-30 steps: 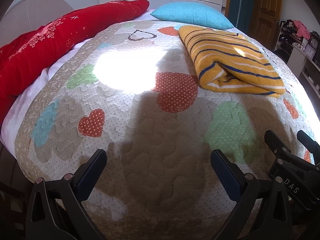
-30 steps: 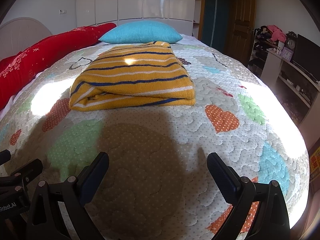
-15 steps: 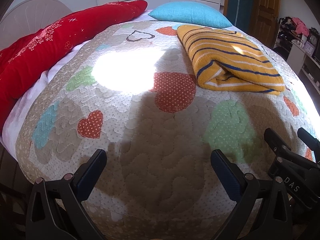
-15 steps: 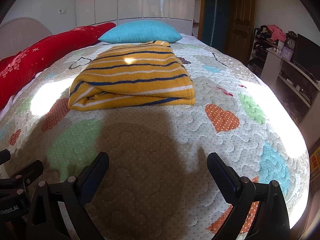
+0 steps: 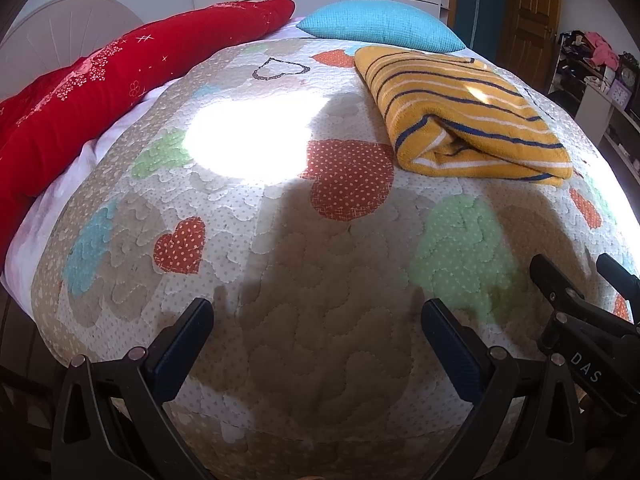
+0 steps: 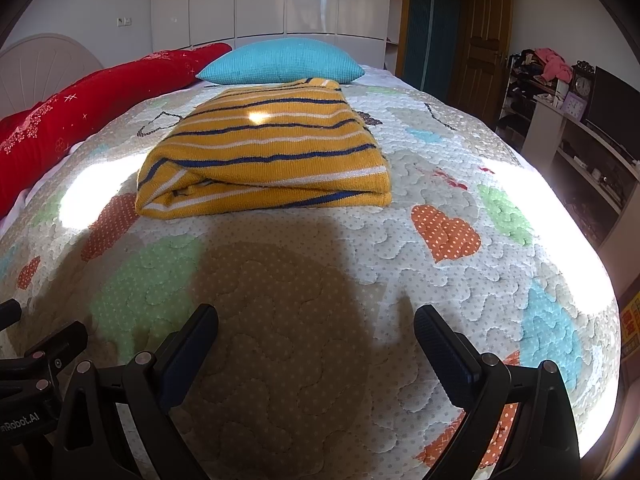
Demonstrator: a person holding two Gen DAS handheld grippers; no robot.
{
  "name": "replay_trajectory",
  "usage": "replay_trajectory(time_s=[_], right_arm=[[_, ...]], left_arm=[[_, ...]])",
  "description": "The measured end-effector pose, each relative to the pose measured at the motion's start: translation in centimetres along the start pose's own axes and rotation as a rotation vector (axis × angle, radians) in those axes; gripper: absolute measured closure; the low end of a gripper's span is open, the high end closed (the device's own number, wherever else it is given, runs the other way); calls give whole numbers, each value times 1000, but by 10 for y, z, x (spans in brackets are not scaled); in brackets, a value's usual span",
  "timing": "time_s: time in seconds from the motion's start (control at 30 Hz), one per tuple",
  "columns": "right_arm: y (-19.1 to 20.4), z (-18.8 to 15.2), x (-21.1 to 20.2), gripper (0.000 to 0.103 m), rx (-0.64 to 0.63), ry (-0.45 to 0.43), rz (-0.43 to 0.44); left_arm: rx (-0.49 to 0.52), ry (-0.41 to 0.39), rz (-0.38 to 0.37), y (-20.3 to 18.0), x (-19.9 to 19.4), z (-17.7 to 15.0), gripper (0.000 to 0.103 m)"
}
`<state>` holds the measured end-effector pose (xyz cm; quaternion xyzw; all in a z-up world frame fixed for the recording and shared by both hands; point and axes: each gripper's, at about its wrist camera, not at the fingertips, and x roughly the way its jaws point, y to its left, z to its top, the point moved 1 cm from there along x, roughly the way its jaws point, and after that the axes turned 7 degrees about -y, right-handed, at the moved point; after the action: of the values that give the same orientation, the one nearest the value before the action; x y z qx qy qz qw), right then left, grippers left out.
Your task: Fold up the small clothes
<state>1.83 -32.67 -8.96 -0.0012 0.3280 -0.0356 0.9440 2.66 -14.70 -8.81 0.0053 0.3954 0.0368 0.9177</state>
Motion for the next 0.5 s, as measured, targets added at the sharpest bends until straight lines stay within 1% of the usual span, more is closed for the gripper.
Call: replay_trajectory(time_s=[0.33,0.5], right_arm=[[0,-1,0,3,-2,-2,-1],[0,-1,0,3,-8,-7,-2]], left_arm=[[-1,4,0,0,1,-1,0],[1,-14,2,3,-1,2,0]])
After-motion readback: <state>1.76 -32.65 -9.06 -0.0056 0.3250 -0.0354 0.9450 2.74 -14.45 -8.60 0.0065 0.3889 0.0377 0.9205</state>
